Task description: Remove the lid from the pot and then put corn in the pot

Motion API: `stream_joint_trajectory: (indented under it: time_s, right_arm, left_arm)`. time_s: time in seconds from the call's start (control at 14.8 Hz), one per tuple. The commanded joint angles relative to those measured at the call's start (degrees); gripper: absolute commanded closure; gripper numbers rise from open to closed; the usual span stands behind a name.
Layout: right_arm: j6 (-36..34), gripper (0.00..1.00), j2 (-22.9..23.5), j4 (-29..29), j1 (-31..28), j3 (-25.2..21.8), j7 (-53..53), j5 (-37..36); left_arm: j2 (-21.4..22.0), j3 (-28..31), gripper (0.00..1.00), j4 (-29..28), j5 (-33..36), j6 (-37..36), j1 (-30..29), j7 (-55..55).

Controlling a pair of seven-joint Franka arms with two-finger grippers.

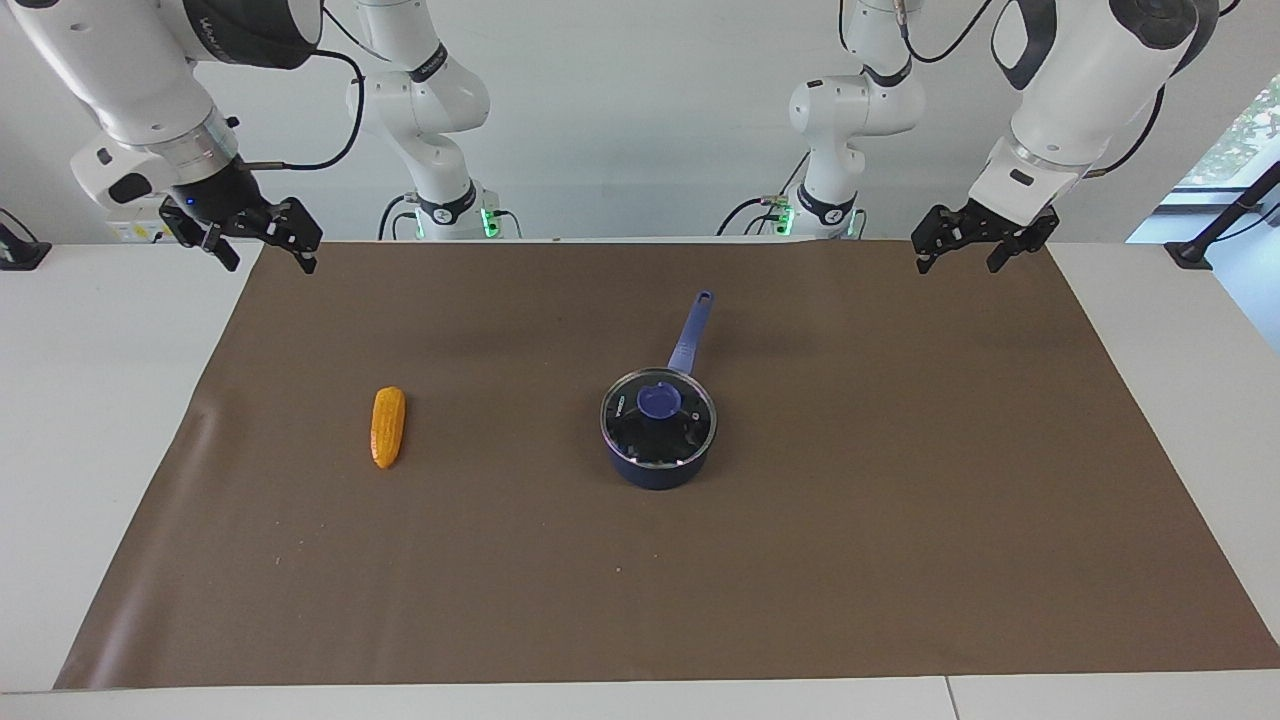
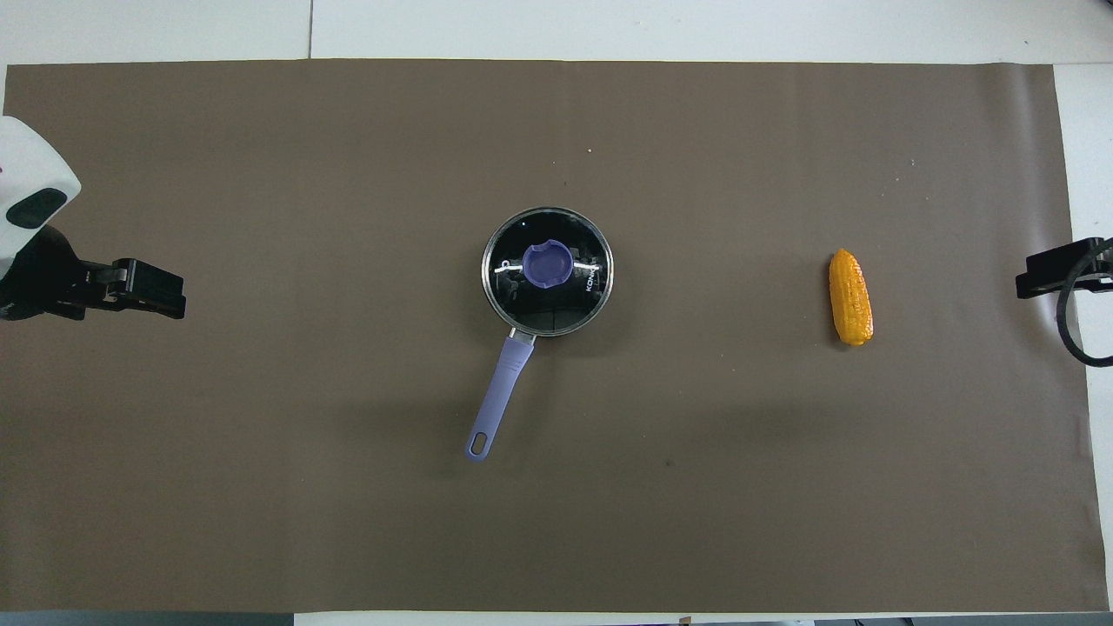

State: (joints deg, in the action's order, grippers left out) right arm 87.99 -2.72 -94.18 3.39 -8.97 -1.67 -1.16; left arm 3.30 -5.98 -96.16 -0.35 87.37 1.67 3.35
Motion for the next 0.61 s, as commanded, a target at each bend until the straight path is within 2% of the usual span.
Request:
stream_joint_trajectory:
  time_s: [0.0,0.54]
  right_arm:
    - [0.1,0.0,-0.2,0.0,-0.4,0.1,-0.2,1.3]
    - [2.0,0.0,-1.2,-2.9,0.3,0.2,0.5,1.4]
  left_arm:
    - [1.1,-0.6,0.0,-1.0,-0.5,-0.5,-0.8,-0.3]
    - [1.1,-0.7,0.0,-1.1,-0.6,0.8,0.3,0.9]
